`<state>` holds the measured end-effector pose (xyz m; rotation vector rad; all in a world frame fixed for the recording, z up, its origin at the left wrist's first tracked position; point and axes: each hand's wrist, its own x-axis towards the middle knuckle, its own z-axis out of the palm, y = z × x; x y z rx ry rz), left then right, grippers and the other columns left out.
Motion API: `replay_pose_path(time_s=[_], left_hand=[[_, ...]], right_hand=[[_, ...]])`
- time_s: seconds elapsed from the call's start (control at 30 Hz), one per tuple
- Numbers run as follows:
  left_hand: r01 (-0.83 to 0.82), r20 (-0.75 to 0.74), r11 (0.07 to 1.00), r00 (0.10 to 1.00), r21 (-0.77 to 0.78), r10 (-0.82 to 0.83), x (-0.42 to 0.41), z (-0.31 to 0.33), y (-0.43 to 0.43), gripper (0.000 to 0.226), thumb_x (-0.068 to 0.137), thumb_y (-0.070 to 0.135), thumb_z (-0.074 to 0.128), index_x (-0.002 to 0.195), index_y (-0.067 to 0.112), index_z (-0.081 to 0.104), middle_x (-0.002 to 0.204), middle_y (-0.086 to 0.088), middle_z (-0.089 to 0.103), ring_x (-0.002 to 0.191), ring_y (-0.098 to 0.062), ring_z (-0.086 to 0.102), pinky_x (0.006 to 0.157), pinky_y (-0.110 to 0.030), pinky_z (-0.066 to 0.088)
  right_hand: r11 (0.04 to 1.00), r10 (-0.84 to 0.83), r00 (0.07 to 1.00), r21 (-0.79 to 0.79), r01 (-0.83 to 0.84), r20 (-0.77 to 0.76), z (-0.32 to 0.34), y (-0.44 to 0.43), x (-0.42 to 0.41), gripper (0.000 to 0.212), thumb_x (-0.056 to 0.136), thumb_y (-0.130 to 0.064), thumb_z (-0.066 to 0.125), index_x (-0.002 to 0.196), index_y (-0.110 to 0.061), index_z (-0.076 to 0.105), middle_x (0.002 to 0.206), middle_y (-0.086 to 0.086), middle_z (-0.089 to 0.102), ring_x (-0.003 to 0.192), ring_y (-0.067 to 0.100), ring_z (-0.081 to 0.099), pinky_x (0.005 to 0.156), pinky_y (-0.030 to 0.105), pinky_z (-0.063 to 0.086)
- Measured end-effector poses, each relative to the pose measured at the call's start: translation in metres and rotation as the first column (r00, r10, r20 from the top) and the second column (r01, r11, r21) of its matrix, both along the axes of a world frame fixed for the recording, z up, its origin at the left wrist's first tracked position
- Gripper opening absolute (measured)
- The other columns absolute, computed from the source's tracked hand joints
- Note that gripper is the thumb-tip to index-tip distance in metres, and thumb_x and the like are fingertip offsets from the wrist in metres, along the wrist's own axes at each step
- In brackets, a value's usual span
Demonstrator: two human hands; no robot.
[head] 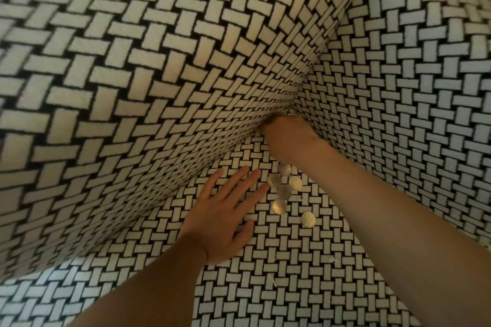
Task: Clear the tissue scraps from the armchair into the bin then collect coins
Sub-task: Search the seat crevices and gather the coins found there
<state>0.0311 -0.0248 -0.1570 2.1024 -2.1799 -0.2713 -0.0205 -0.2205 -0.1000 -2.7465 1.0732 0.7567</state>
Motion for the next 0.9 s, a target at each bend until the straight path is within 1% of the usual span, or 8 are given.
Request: replay_pose_path(time_s=[0.07, 0.17, 0.27, 0.37, 0.5, 0.67, 0.8, 0.9], left_hand=[[0.001, -0.006, 1.000, 1.000, 0.003, -0.001, 0.000, 0.000, 0.000, 0.064, 0.088, 0.043, 0.034, 0.149, 0.024, 0.023, 0.156, -0.001, 0.018, 0.144, -0.021, 0.016, 0.109, -0.053, 0.018], [0.003, -0.015, 1.000, 1.000, 0.014, -0.003, 0.000, 0.001, 0.000, 0.063, 0.089, 0.043, 0.033, 0.149, 0.024, 0.024, 0.157, -0.001, 0.018, 0.144, -0.021, 0.016, 0.108, -0.053, 0.018], [0.002, -0.015, 1.000, 1.000, 0.025, -0.002, 0.000, 0.001, 0.000, 0.063, 0.089, 0.043, 0.033, 0.148, 0.024, 0.025, 0.156, -0.001, 0.020, 0.144, -0.021, 0.017, 0.108, -0.053, 0.018], [0.004, -0.007, 1.000, 1.000, 0.028, -0.004, 0.000, 0.002, 0.000, 0.063, 0.089, 0.044, 0.033, 0.148, 0.024, 0.025, 0.156, -0.002, 0.020, 0.144, -0.020, 0.016, 0.109, -0.053, 0.017], [-0.002, -0.010, 1.000, 1.000, 0.001, 0.002, -0.001, 0.002, -0.001, 0.063, 0.089, 0.044, 0.034, 0.148, 0.024, 0.023, 0.155, -0.002, 0.022, 0.143, -0.020, 0.018, 0.109, -0.051, 0.017], [-0.007, -0.029, 1.000, 1.000, -0.002, 0.007, 0.000, 0.002, 0.001, 0.063, 0.088, 0.043, 0.037, 0.147, 0.023, 0.026, 0.154, -0.003, 0.026, 0.142, -0.020, 0.021, 0.110, -0.052, 0.018], [-0.008, -0.056, 1.000, 0.998, -0.012, 0.007, 0.000, 0.008, 0.000, 0.059, 0.089, 0.042, 0.037, 0.145, 0.022, 0.030, 0.152, -0.003, 0.031, 0.141, -0.019, 0.025, 0.111, -0.050, 0.018], [0.017, -0.066, 1.000, 0.998, 0.007, -0.016, 0.005, 0.015, 0.014, 0.057, 0.093, 0.041, 0.035, 0.146, 0.021, 0.031, 0.154, -0.004, 0.026, 0.143, -0.018, 0.019, 0.113, -0.045, 0.014]], right_hand=[[0.993, 0.092, 0.995, 0.077, -0.094, 0.031, -0.002, 0.005, -0.002, 0.044, 0.092, -0.009, 0.041, 0.136, -0.010, 0.045, 0.137, 0.011, 0.048, 0.120, 0.026, 0.050, 0.096, 0.033, 0.046], [0.975, 0.148, 0.984, 0.152, -0.161, 0.099, -0.003, 0.006, -0.005, 0.045, 0.096, -0.012, 0.035, 0.141, -0.013, 0.042, 0.143, 0.009, 0.043, 0.126, 0.025, 0.045, 0.102, 0.035, 0.042], [0.964, 0.195, 0.968, 0.152, -0.218, 0.156, -0.001, 0.013, -0.006, 0.044, 0.102, -0.033, 0.025, 0.134, -0.015, 0.050, 0.139, 0.007, 0.049, 0.123, 0.024, 0.047, 0.101, 0.036, 0.041], [0.961, 0.224, 0.959, 0.125, -0.247, 0.174, -0.001, 0.025, -0.006, 0.052, 0.101, -0.042, 0.020, 0.138, -0.016, 0.046, 0.143, 0.005, 0.045, 0.129, 0.022, 0.042, 0.106, 0.033, 0.034], [0.970, 0.203, 0.977, 0.126, -0.210, 0.064, -0.004, 0.025, 0.007, 0.062, 0.099, -0.050, 0.013, 0.144, -0.016, 0.038, 0.150, 0.003, 0.037, 0.139, 0.019, 0.029, 0.115, 0.032, 0.016], [0.984, 0.132, 0.991, 0.124, -0.130, -0.008, -0.013, 0.028, 0.025, 0.065, 0.097, -0.054, 0.015, 0.145, -0.015, 0.035, 0.147, 0.005, 0.041, 0.138, 0.022, 0.030, 0.115, 0.034, 0.014], [0.989, 0.072, 0.997, 0.132, -0.070, -0.009, -0.022, 0.033, 0.027, 0.071, 0.094, -0.057, 0.011, 0.152, -0.016, 0.011, 0.158, 0.005, 0.015, 0.146, 0.022, 0.008, 0.119, 0.038, 0.001], [0.987, 0.065, 0.997, 0.150, -0.058, -0.042, -0.024, 0.033, 0.027, 0.071, 0.094, -0.057, 0.009, 0.152, -0.015, 0.004, 0.159, 0.005, 0.008, 0.146, 0.021, 0.002, 0.119, 0.038, -0.004]])
